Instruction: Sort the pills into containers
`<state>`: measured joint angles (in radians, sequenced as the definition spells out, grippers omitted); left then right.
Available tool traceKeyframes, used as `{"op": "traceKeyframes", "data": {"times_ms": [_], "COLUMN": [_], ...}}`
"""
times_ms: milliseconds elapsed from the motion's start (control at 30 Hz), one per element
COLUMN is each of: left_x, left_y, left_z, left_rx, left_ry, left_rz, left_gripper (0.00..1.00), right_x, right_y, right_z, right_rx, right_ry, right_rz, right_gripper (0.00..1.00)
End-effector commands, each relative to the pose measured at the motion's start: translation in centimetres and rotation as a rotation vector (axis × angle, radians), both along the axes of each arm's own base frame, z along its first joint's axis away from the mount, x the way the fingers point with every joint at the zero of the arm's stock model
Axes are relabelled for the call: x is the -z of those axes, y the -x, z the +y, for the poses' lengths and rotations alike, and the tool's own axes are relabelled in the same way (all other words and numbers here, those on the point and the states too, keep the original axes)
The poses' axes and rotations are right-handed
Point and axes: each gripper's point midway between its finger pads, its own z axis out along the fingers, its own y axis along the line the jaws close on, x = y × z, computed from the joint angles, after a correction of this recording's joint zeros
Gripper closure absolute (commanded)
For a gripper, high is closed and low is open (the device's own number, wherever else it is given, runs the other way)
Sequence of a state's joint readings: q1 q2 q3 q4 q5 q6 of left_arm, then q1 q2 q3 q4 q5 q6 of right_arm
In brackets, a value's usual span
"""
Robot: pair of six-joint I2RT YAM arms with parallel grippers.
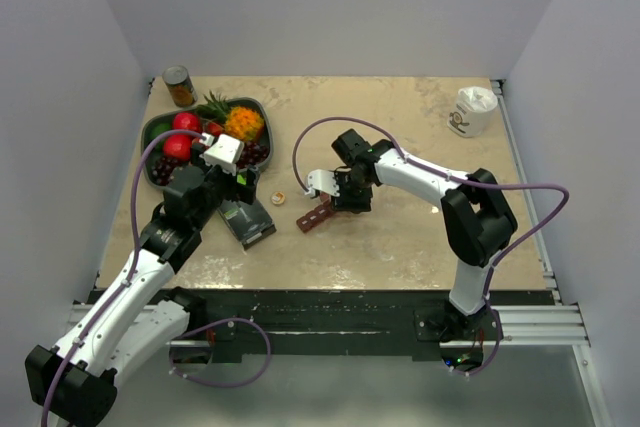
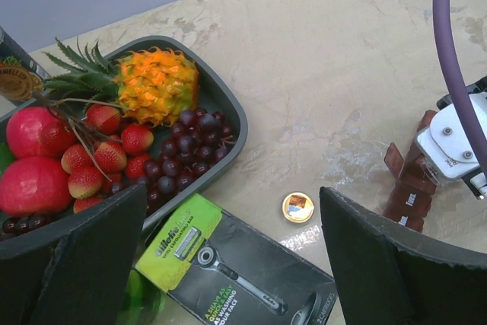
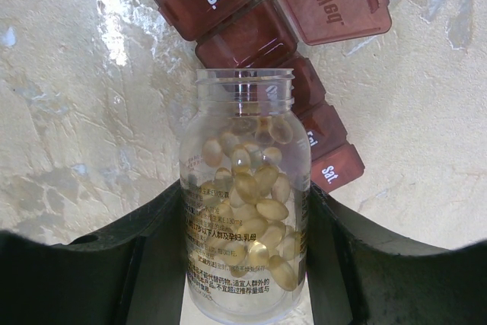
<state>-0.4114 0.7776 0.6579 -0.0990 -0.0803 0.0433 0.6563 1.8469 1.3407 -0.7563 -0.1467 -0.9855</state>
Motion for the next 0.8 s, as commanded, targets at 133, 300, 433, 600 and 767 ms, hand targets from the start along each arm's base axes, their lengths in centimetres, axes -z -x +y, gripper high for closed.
{"op": "traceKeyframes", "data": {"times_ms": [133, 300, 433, 600, 767], "left_x": [-0.96, -1.0, -1.0, -1.01, -1.1], "left_y": [-0.03, -0.01, -0.01, -0.01, 0.02], "left_z": [0.06, 0.06, 0.06, 0.07, 0.09], "left_rx": [0.007, 0.007, 0.007, 0.008, 0.008], "left_ry": [0.005, 0.006, 0.006, 0.004, 0.006], "left_rz": [-0.039, -0.041, -0.041, -0.041, -0.044], "left_gripper": [0.0, 0.0, 0.0, 0.0, 0.0], "right_x": [-0.91, -0.83, -0.99, -0.96, -1.05], "right_y": [-0.68, -0.65, -0.71, -0.75, -0.8], "right_z": [0.37, 0.33, 0.39, 0.34, 0.3], "right_rx": [0.009, 0.011, 0.01, 0.015, 0.017], "right_ry": [0.008, 0.018, 0.024, 0.033, 0.042], "right_rz": [-0.024, -0.022, -0.024, -0.023, -0.026], "right_gripper": [0.97, 0.97, 0.97, 0.97, 0.97]}}
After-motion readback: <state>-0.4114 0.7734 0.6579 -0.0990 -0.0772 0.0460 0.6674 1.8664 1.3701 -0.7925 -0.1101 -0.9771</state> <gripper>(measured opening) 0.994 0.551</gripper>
